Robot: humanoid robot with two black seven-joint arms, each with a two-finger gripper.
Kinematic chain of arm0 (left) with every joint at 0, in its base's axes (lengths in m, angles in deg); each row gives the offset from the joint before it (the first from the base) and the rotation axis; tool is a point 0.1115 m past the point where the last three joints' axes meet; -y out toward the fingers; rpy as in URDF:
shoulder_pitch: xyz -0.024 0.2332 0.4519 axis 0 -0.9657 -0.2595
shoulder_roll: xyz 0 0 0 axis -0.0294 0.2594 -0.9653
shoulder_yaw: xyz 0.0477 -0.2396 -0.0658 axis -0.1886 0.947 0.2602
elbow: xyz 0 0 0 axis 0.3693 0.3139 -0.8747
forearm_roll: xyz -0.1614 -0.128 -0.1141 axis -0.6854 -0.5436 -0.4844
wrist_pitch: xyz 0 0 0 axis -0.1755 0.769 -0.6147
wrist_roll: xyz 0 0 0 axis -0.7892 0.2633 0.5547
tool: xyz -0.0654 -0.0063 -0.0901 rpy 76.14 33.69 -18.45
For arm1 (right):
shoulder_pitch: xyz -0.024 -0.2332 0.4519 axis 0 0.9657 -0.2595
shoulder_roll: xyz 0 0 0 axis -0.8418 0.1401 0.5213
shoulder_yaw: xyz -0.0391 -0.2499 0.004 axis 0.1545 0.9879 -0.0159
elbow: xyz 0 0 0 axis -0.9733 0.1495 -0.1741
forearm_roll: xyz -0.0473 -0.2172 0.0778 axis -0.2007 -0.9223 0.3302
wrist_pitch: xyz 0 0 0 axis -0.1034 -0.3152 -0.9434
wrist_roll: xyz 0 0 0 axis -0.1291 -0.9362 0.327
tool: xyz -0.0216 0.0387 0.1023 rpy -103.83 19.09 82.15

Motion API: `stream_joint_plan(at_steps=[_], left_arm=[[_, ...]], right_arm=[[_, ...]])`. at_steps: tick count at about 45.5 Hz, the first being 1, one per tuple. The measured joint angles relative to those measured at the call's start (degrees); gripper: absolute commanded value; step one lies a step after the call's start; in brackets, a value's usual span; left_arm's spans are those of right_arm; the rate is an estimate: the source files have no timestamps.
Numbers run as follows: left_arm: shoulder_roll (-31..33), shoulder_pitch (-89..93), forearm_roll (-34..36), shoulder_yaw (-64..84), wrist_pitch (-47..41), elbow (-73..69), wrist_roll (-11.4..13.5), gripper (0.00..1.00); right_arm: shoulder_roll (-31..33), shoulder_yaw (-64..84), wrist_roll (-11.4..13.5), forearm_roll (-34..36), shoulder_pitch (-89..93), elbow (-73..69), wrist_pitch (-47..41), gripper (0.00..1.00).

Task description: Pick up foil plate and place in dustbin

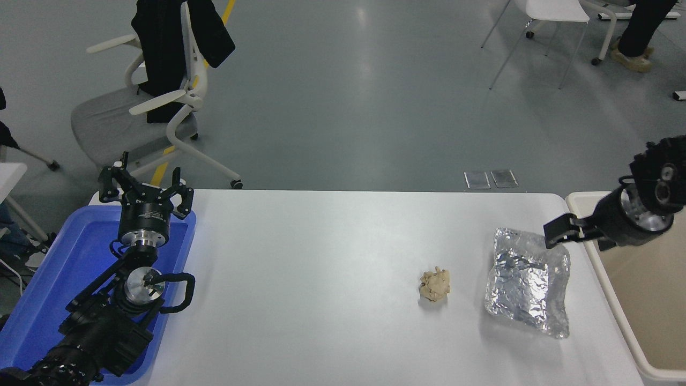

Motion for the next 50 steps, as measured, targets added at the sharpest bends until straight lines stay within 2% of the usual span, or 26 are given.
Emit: stream_joint_plan(at_steps=[8,28,32,36,43,46,47,48,50], left_arm=[[0.0,0.0,0.0,0.0,0.0,0.0,0.0,0.99],[0.0,0.1,0.0,0.0,0.0,0.0,0.0,0.99],[0.0,0.1,0.0,0.0,0.0,0.0,0.0,0.99],[0.0,0.1,0.0,0.0,0.0,0.0,0.0,0.99],[0.0,0.1,0.0,0.0,0.0,0.0,0.0,0.99],[0.0,0.1,0.0,0.0,0.0,0.0,0.0,0.99],[0.0,0.1,0.0,0.0,0.0,0.0,0.0,0.99],[0.0,0.1,0.0,0.0,0.0,0.0,0.0,0.99],[0.0,0.1,0.0,0.0,0.0,0.0,0.0,0.99]], right_arm=[[0.8,-6.0,0.2,-2.9,9.9,5.4,2.9,1.00],[-4.1,-16.3,0.7,-4.9,27.2,19.3,8.4,1.00],[-5.0,-17.8,1.0,-4.9,29.0,20.8,8.9,0.96],[-5.8,-19.2,1.2,-4.9,30.3,22.3,9.2,0.74],[-6.8,-21.3,1.7,-4.8,32.1,24.2,9.5,0.20],[-7.1,-22.0,1.9,-4.8,32.6,24.7,9.6,0.12],[-7.1,-22.1,1.9,-4.8,32.7,24.8,9.6,0.04],[-7.2,-22.3,1.9,-4.8,32.8,25.0,9.6,0.00],[-7.3,-22.5,2.0,-4.8,33.0,25.2,9.6,0.00]])
